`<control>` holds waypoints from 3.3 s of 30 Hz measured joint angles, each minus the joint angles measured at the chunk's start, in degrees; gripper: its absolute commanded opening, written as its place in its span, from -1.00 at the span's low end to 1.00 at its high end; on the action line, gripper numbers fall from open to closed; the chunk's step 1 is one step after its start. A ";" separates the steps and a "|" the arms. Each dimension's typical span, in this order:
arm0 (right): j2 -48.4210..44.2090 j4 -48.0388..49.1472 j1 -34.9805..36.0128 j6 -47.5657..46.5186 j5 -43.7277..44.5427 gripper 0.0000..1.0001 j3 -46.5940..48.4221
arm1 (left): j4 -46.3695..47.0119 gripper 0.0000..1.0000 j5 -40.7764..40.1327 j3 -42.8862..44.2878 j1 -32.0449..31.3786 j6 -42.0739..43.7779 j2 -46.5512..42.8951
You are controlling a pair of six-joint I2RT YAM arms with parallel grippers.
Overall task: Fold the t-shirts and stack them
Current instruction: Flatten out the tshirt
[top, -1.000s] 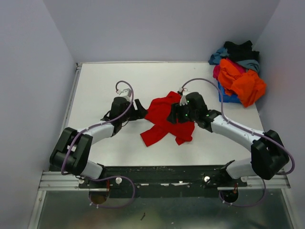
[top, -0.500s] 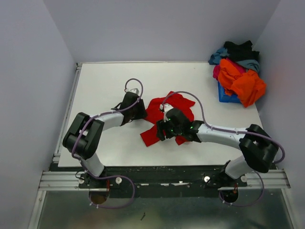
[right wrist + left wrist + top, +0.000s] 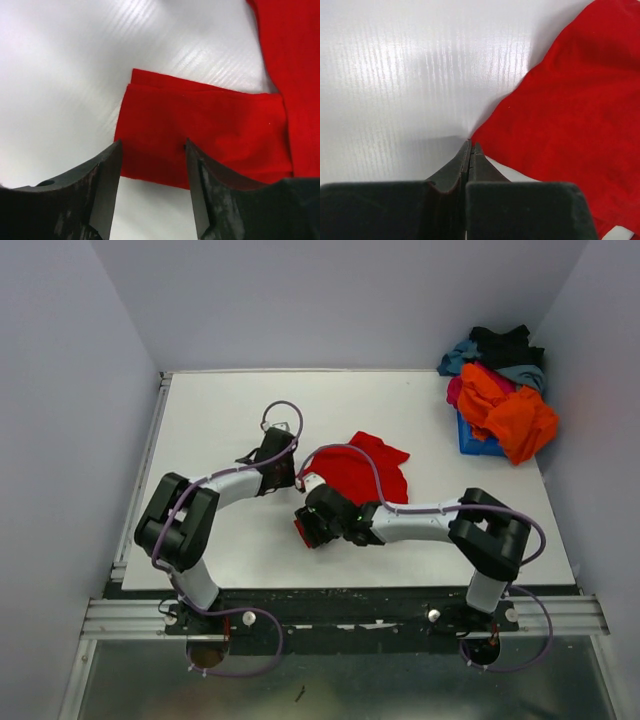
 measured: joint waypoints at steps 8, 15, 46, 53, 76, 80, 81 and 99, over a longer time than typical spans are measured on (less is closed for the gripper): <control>-0.74 -0.96 0.68 0.85 5.31 -0.99 -2.36 | -5.66 -1.00 -3.67 6.03 0.09 0.96 -3.34; -14.56 -5.40 0.83 1.42 10.40 -0.99 -7.34 | -6.54 0.41 -3.13 8.92 0.42 1.31 -4.90; -30.64 -16.74 -3.32 6.49 16.11 -0.99 -11.69 | -16.02 -1.00 -3.54 21.40 0.20 -0.57 4.52; -37.16 -21.86 -17.27 5.79 15.63 -0.99 -5.03 | -21.57 -0.84 -4.00 41.57 2.62 0.52 -0.46; -36.89 -23.54 -22.82 2.69 2.62 -0.99 1.79 | 0.33 0.58 6.36 -1.14 -12.26 4.28 -7.15; -36.89 -23.52 -22.82 2.80 1.49 -0.99 1.60 | 8.70 0.58 4.28 -4.98 -15.96 7.04 -9.09; -36.89 -23.50 -22.82 2.82 1.36 -0.99 1.55 | 9.99 0.58 3.74 -5.88 -16.55 7.58 -9.70; -36.85 -23.43 -22.82 2.97 -0.24 -0.99 1.55 | 13.07 -1.00 -6.78 1.97 -22.08 13.35 -2.23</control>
